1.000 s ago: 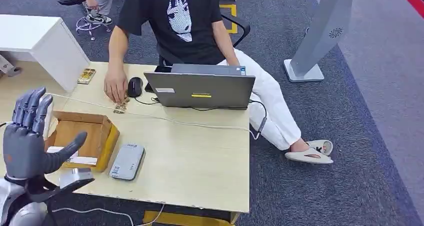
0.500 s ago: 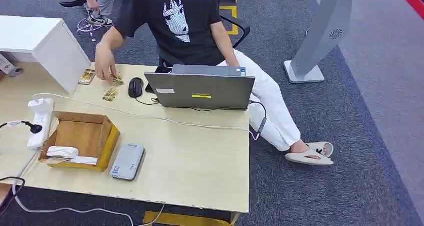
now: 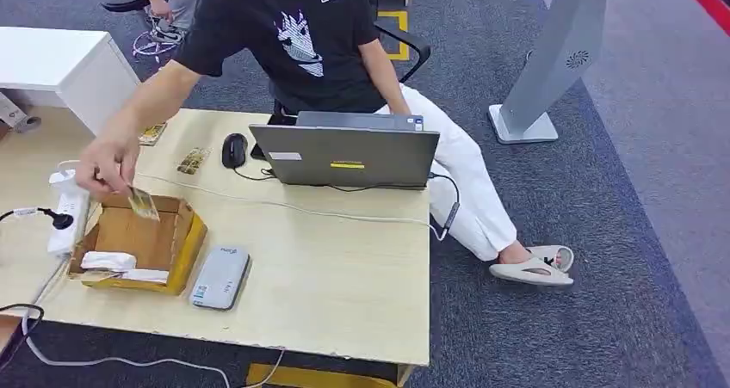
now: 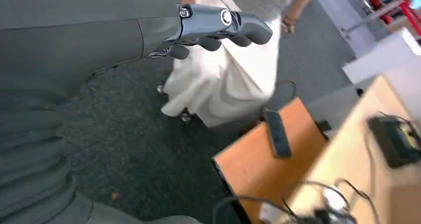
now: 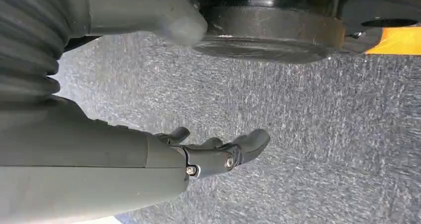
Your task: Pass the card to the sensor for recognition and then transmit it.
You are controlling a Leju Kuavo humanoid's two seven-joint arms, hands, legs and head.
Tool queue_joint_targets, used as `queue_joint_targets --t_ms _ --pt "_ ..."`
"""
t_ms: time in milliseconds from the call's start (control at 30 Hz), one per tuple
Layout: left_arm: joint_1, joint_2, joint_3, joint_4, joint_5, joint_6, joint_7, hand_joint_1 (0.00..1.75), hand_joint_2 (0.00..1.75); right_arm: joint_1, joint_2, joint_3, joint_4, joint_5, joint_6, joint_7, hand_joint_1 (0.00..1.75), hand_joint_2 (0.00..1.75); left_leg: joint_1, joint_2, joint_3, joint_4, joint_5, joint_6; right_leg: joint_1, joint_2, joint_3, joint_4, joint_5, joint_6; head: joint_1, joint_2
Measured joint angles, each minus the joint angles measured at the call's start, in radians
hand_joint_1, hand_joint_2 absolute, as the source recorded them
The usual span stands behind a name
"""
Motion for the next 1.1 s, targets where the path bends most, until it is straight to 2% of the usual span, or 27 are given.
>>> queue_joint_targets --t_ms 200,233,267,300,367,433,500,633,767,800,833,900,933,1000,1100 --pt "-0.026 -0.006 0.058 0.075 -0.009 0.000 0.005 0.00 1.75 -0.005 0.008 -0.015 0.014 0.000 0.002 -0.002 0.00 1.75 0.000 0.000 0.000 0.000 0.000 0.000 0.000 0.000 0.000 0.000 0.000 0.000 0.000 0.000" --pt "-0.027 -0.006 0.062 0.081 -0.030 0.000 0.031 0.00 1.75 -0.006 0.010 -0.019 0.016 0.005 0.004 -0.005 0.00 1.75 0.000 0.000 0.000 0.000 0.000 0.000 0.000 0.000 0.001 0.000 0.000 0.000 0.000 0.000" --pt "-0.028 -0.008 0.063 0.088 -0.055 0.000 0.084 0.00 1.75 -0.007 0.011 -0.021 0.019 0.013 0.008 -0.009 0.00 1.75 0.000 0.000 0.000 0.000 0.000 0.000 0.000 0.000 0.001 0.000 0.000 0.000 0.000 0.000" --pt "-0.029 -0.010 0.063 0.102 -0.075 0.000 0.167 0.00 1.75 -0.012 0.013 -0.026 0.026 0.020 0.015 -0.015 0.00 1.75 -0.001 0.000 0.000 0.000 0.000 0.000 0.000 0.000 0.001 0.000 0.000 0.000 0.000 0.000" --pt "-0.042 -0.013 0.063 0.159 -0.032 0.000 0.290 0.00 1.75 -0.027 0.016 -0.033 0.047 0.031 0.025 -0.032 0.00 1.75 -0.001 0.000 0.000 0.000 0.000 0.000 -0.001 0.000 0.002 0.000 0.000 0.000 -0.001 0.000" --pt "-0.063 -0.016 0.062 0.268 0.044 0.000 0.325 0.00 1.75 -0.051 0.018 -0.042 0.083 0.032 0.026 -0.063 0.00 1.75 -0.001 0.000 0.001 0.000 0.000 0.000 -0.001 0.000 0.001 0.000 0.000 0.000 0.000 0.000" --pt "-0.067 -0.024 0.048 0.366 0.068 0.000 0.352 0.00 1.75 -0.072 0.022 -0.050 0.117 0.032 0.020 -0.083 0.00 1.75 -0.001 0.001 0.002 0.000 0.000 0.000 -0.001 0.001 0.001 0.000 0.000 0.000 0.000 0.000" --pt "-0.041 -0.029 -0.033 0.453 0.060 0.000 0.426 0.00 1.75 -0.093 0.028 -0.058 0.153 0.029 0.018 -0.097 0.00 1.75 -0.002 0.000 0.002 0.000 0.000 0.001 -0.002 0.001 0.001 0.000 0.000 0.000 0.001 0.000" --pt "-0.002 -0.030 -0.160 0.522 0.071 -0.009 0.485 0.00 1.75 -0.102 0.036 -0.076 0.174 0.025 0.022 -0.079 0.00 1.75 -0.002 0.001 0.004 0.001 -0.001 0.002 -0.002 0.001 0.002 0.000 0.000 0.000 0.001 0.000" --pt "0.014 -0.032 -0.210 0.536 0.025 -0.041 0.467 0.00 1.75 -0.104 0.037 -0.078 0.175 0.025 0.026 -0.067 0.00 1.75 -0.002 0.001 0.004 0.001 -0.002 0.002 -0.002 0.002 0.001 -0.001 0.000 0.000 0.001 0.000" --pt "0.017 -0.032 -0.262 0.562 -0.058 -0.099 0.419 0.00 1.75 -0.106 0.038 -0.080 0.175 0.027 0.026 -0.055 0.00 1.75 -0.003 0.000 0.003 0.001 -0.002 0.002 -0.002 0.001 0.002 -0.001 0.000 0.001 0.001 0.000" --pt "-0.025 -0.025 -0.313 0.673 -0.269 -0.251 0.242 0.00 1.75 -0.112 0.041 -0.084 0.175 0.032 0.026 -0.031 0.00 1.75 -0.004 -0.006 0.001 0.001 0.000 0.005 -0.003 -0.008 0.003 -0.001 -0.001 0.002 0.000 0.000" --pt "-0.056 -0.022 -0.300 0.733 -0.344 -0.286 0.164 0.00 1.75 -0.114 0.041 -0.084 0.175 0.035 0.026 -0.024 0.00 1.75 -0.003 -0.006 0.001 0.001 0.000 0.005 -0.003 -0.008 0.004 -0.001 -0.001 0.002 0.002 0.000" --pt "-0.098 -0.024 -0.265 0.819 -0.450 -0.305 0.052 0.00 1.75 -0.117 0.041 -0.084 0.175 0.053 0.020 -0.017 0.00 1.75 -0.003 -0.002 0.004 0.001 -0.001 0.004 -0.002 -0.004 0.007 -0.001 0.000 0.001 0.001 0.000" --pt "-0.148 -0.006 -0.238 0.910 -0.581 -0.307 -0.049 0.00 1.75 -0.121 0.041 -0.075 0.176 0.099 -0.002 -0.011 0.00 1.75 -0.003 0.000 0.005 0.001 0.000 0.004 -0.003 -0.002 0.005 -0.001 0.000 0.001 0.001 0.000"
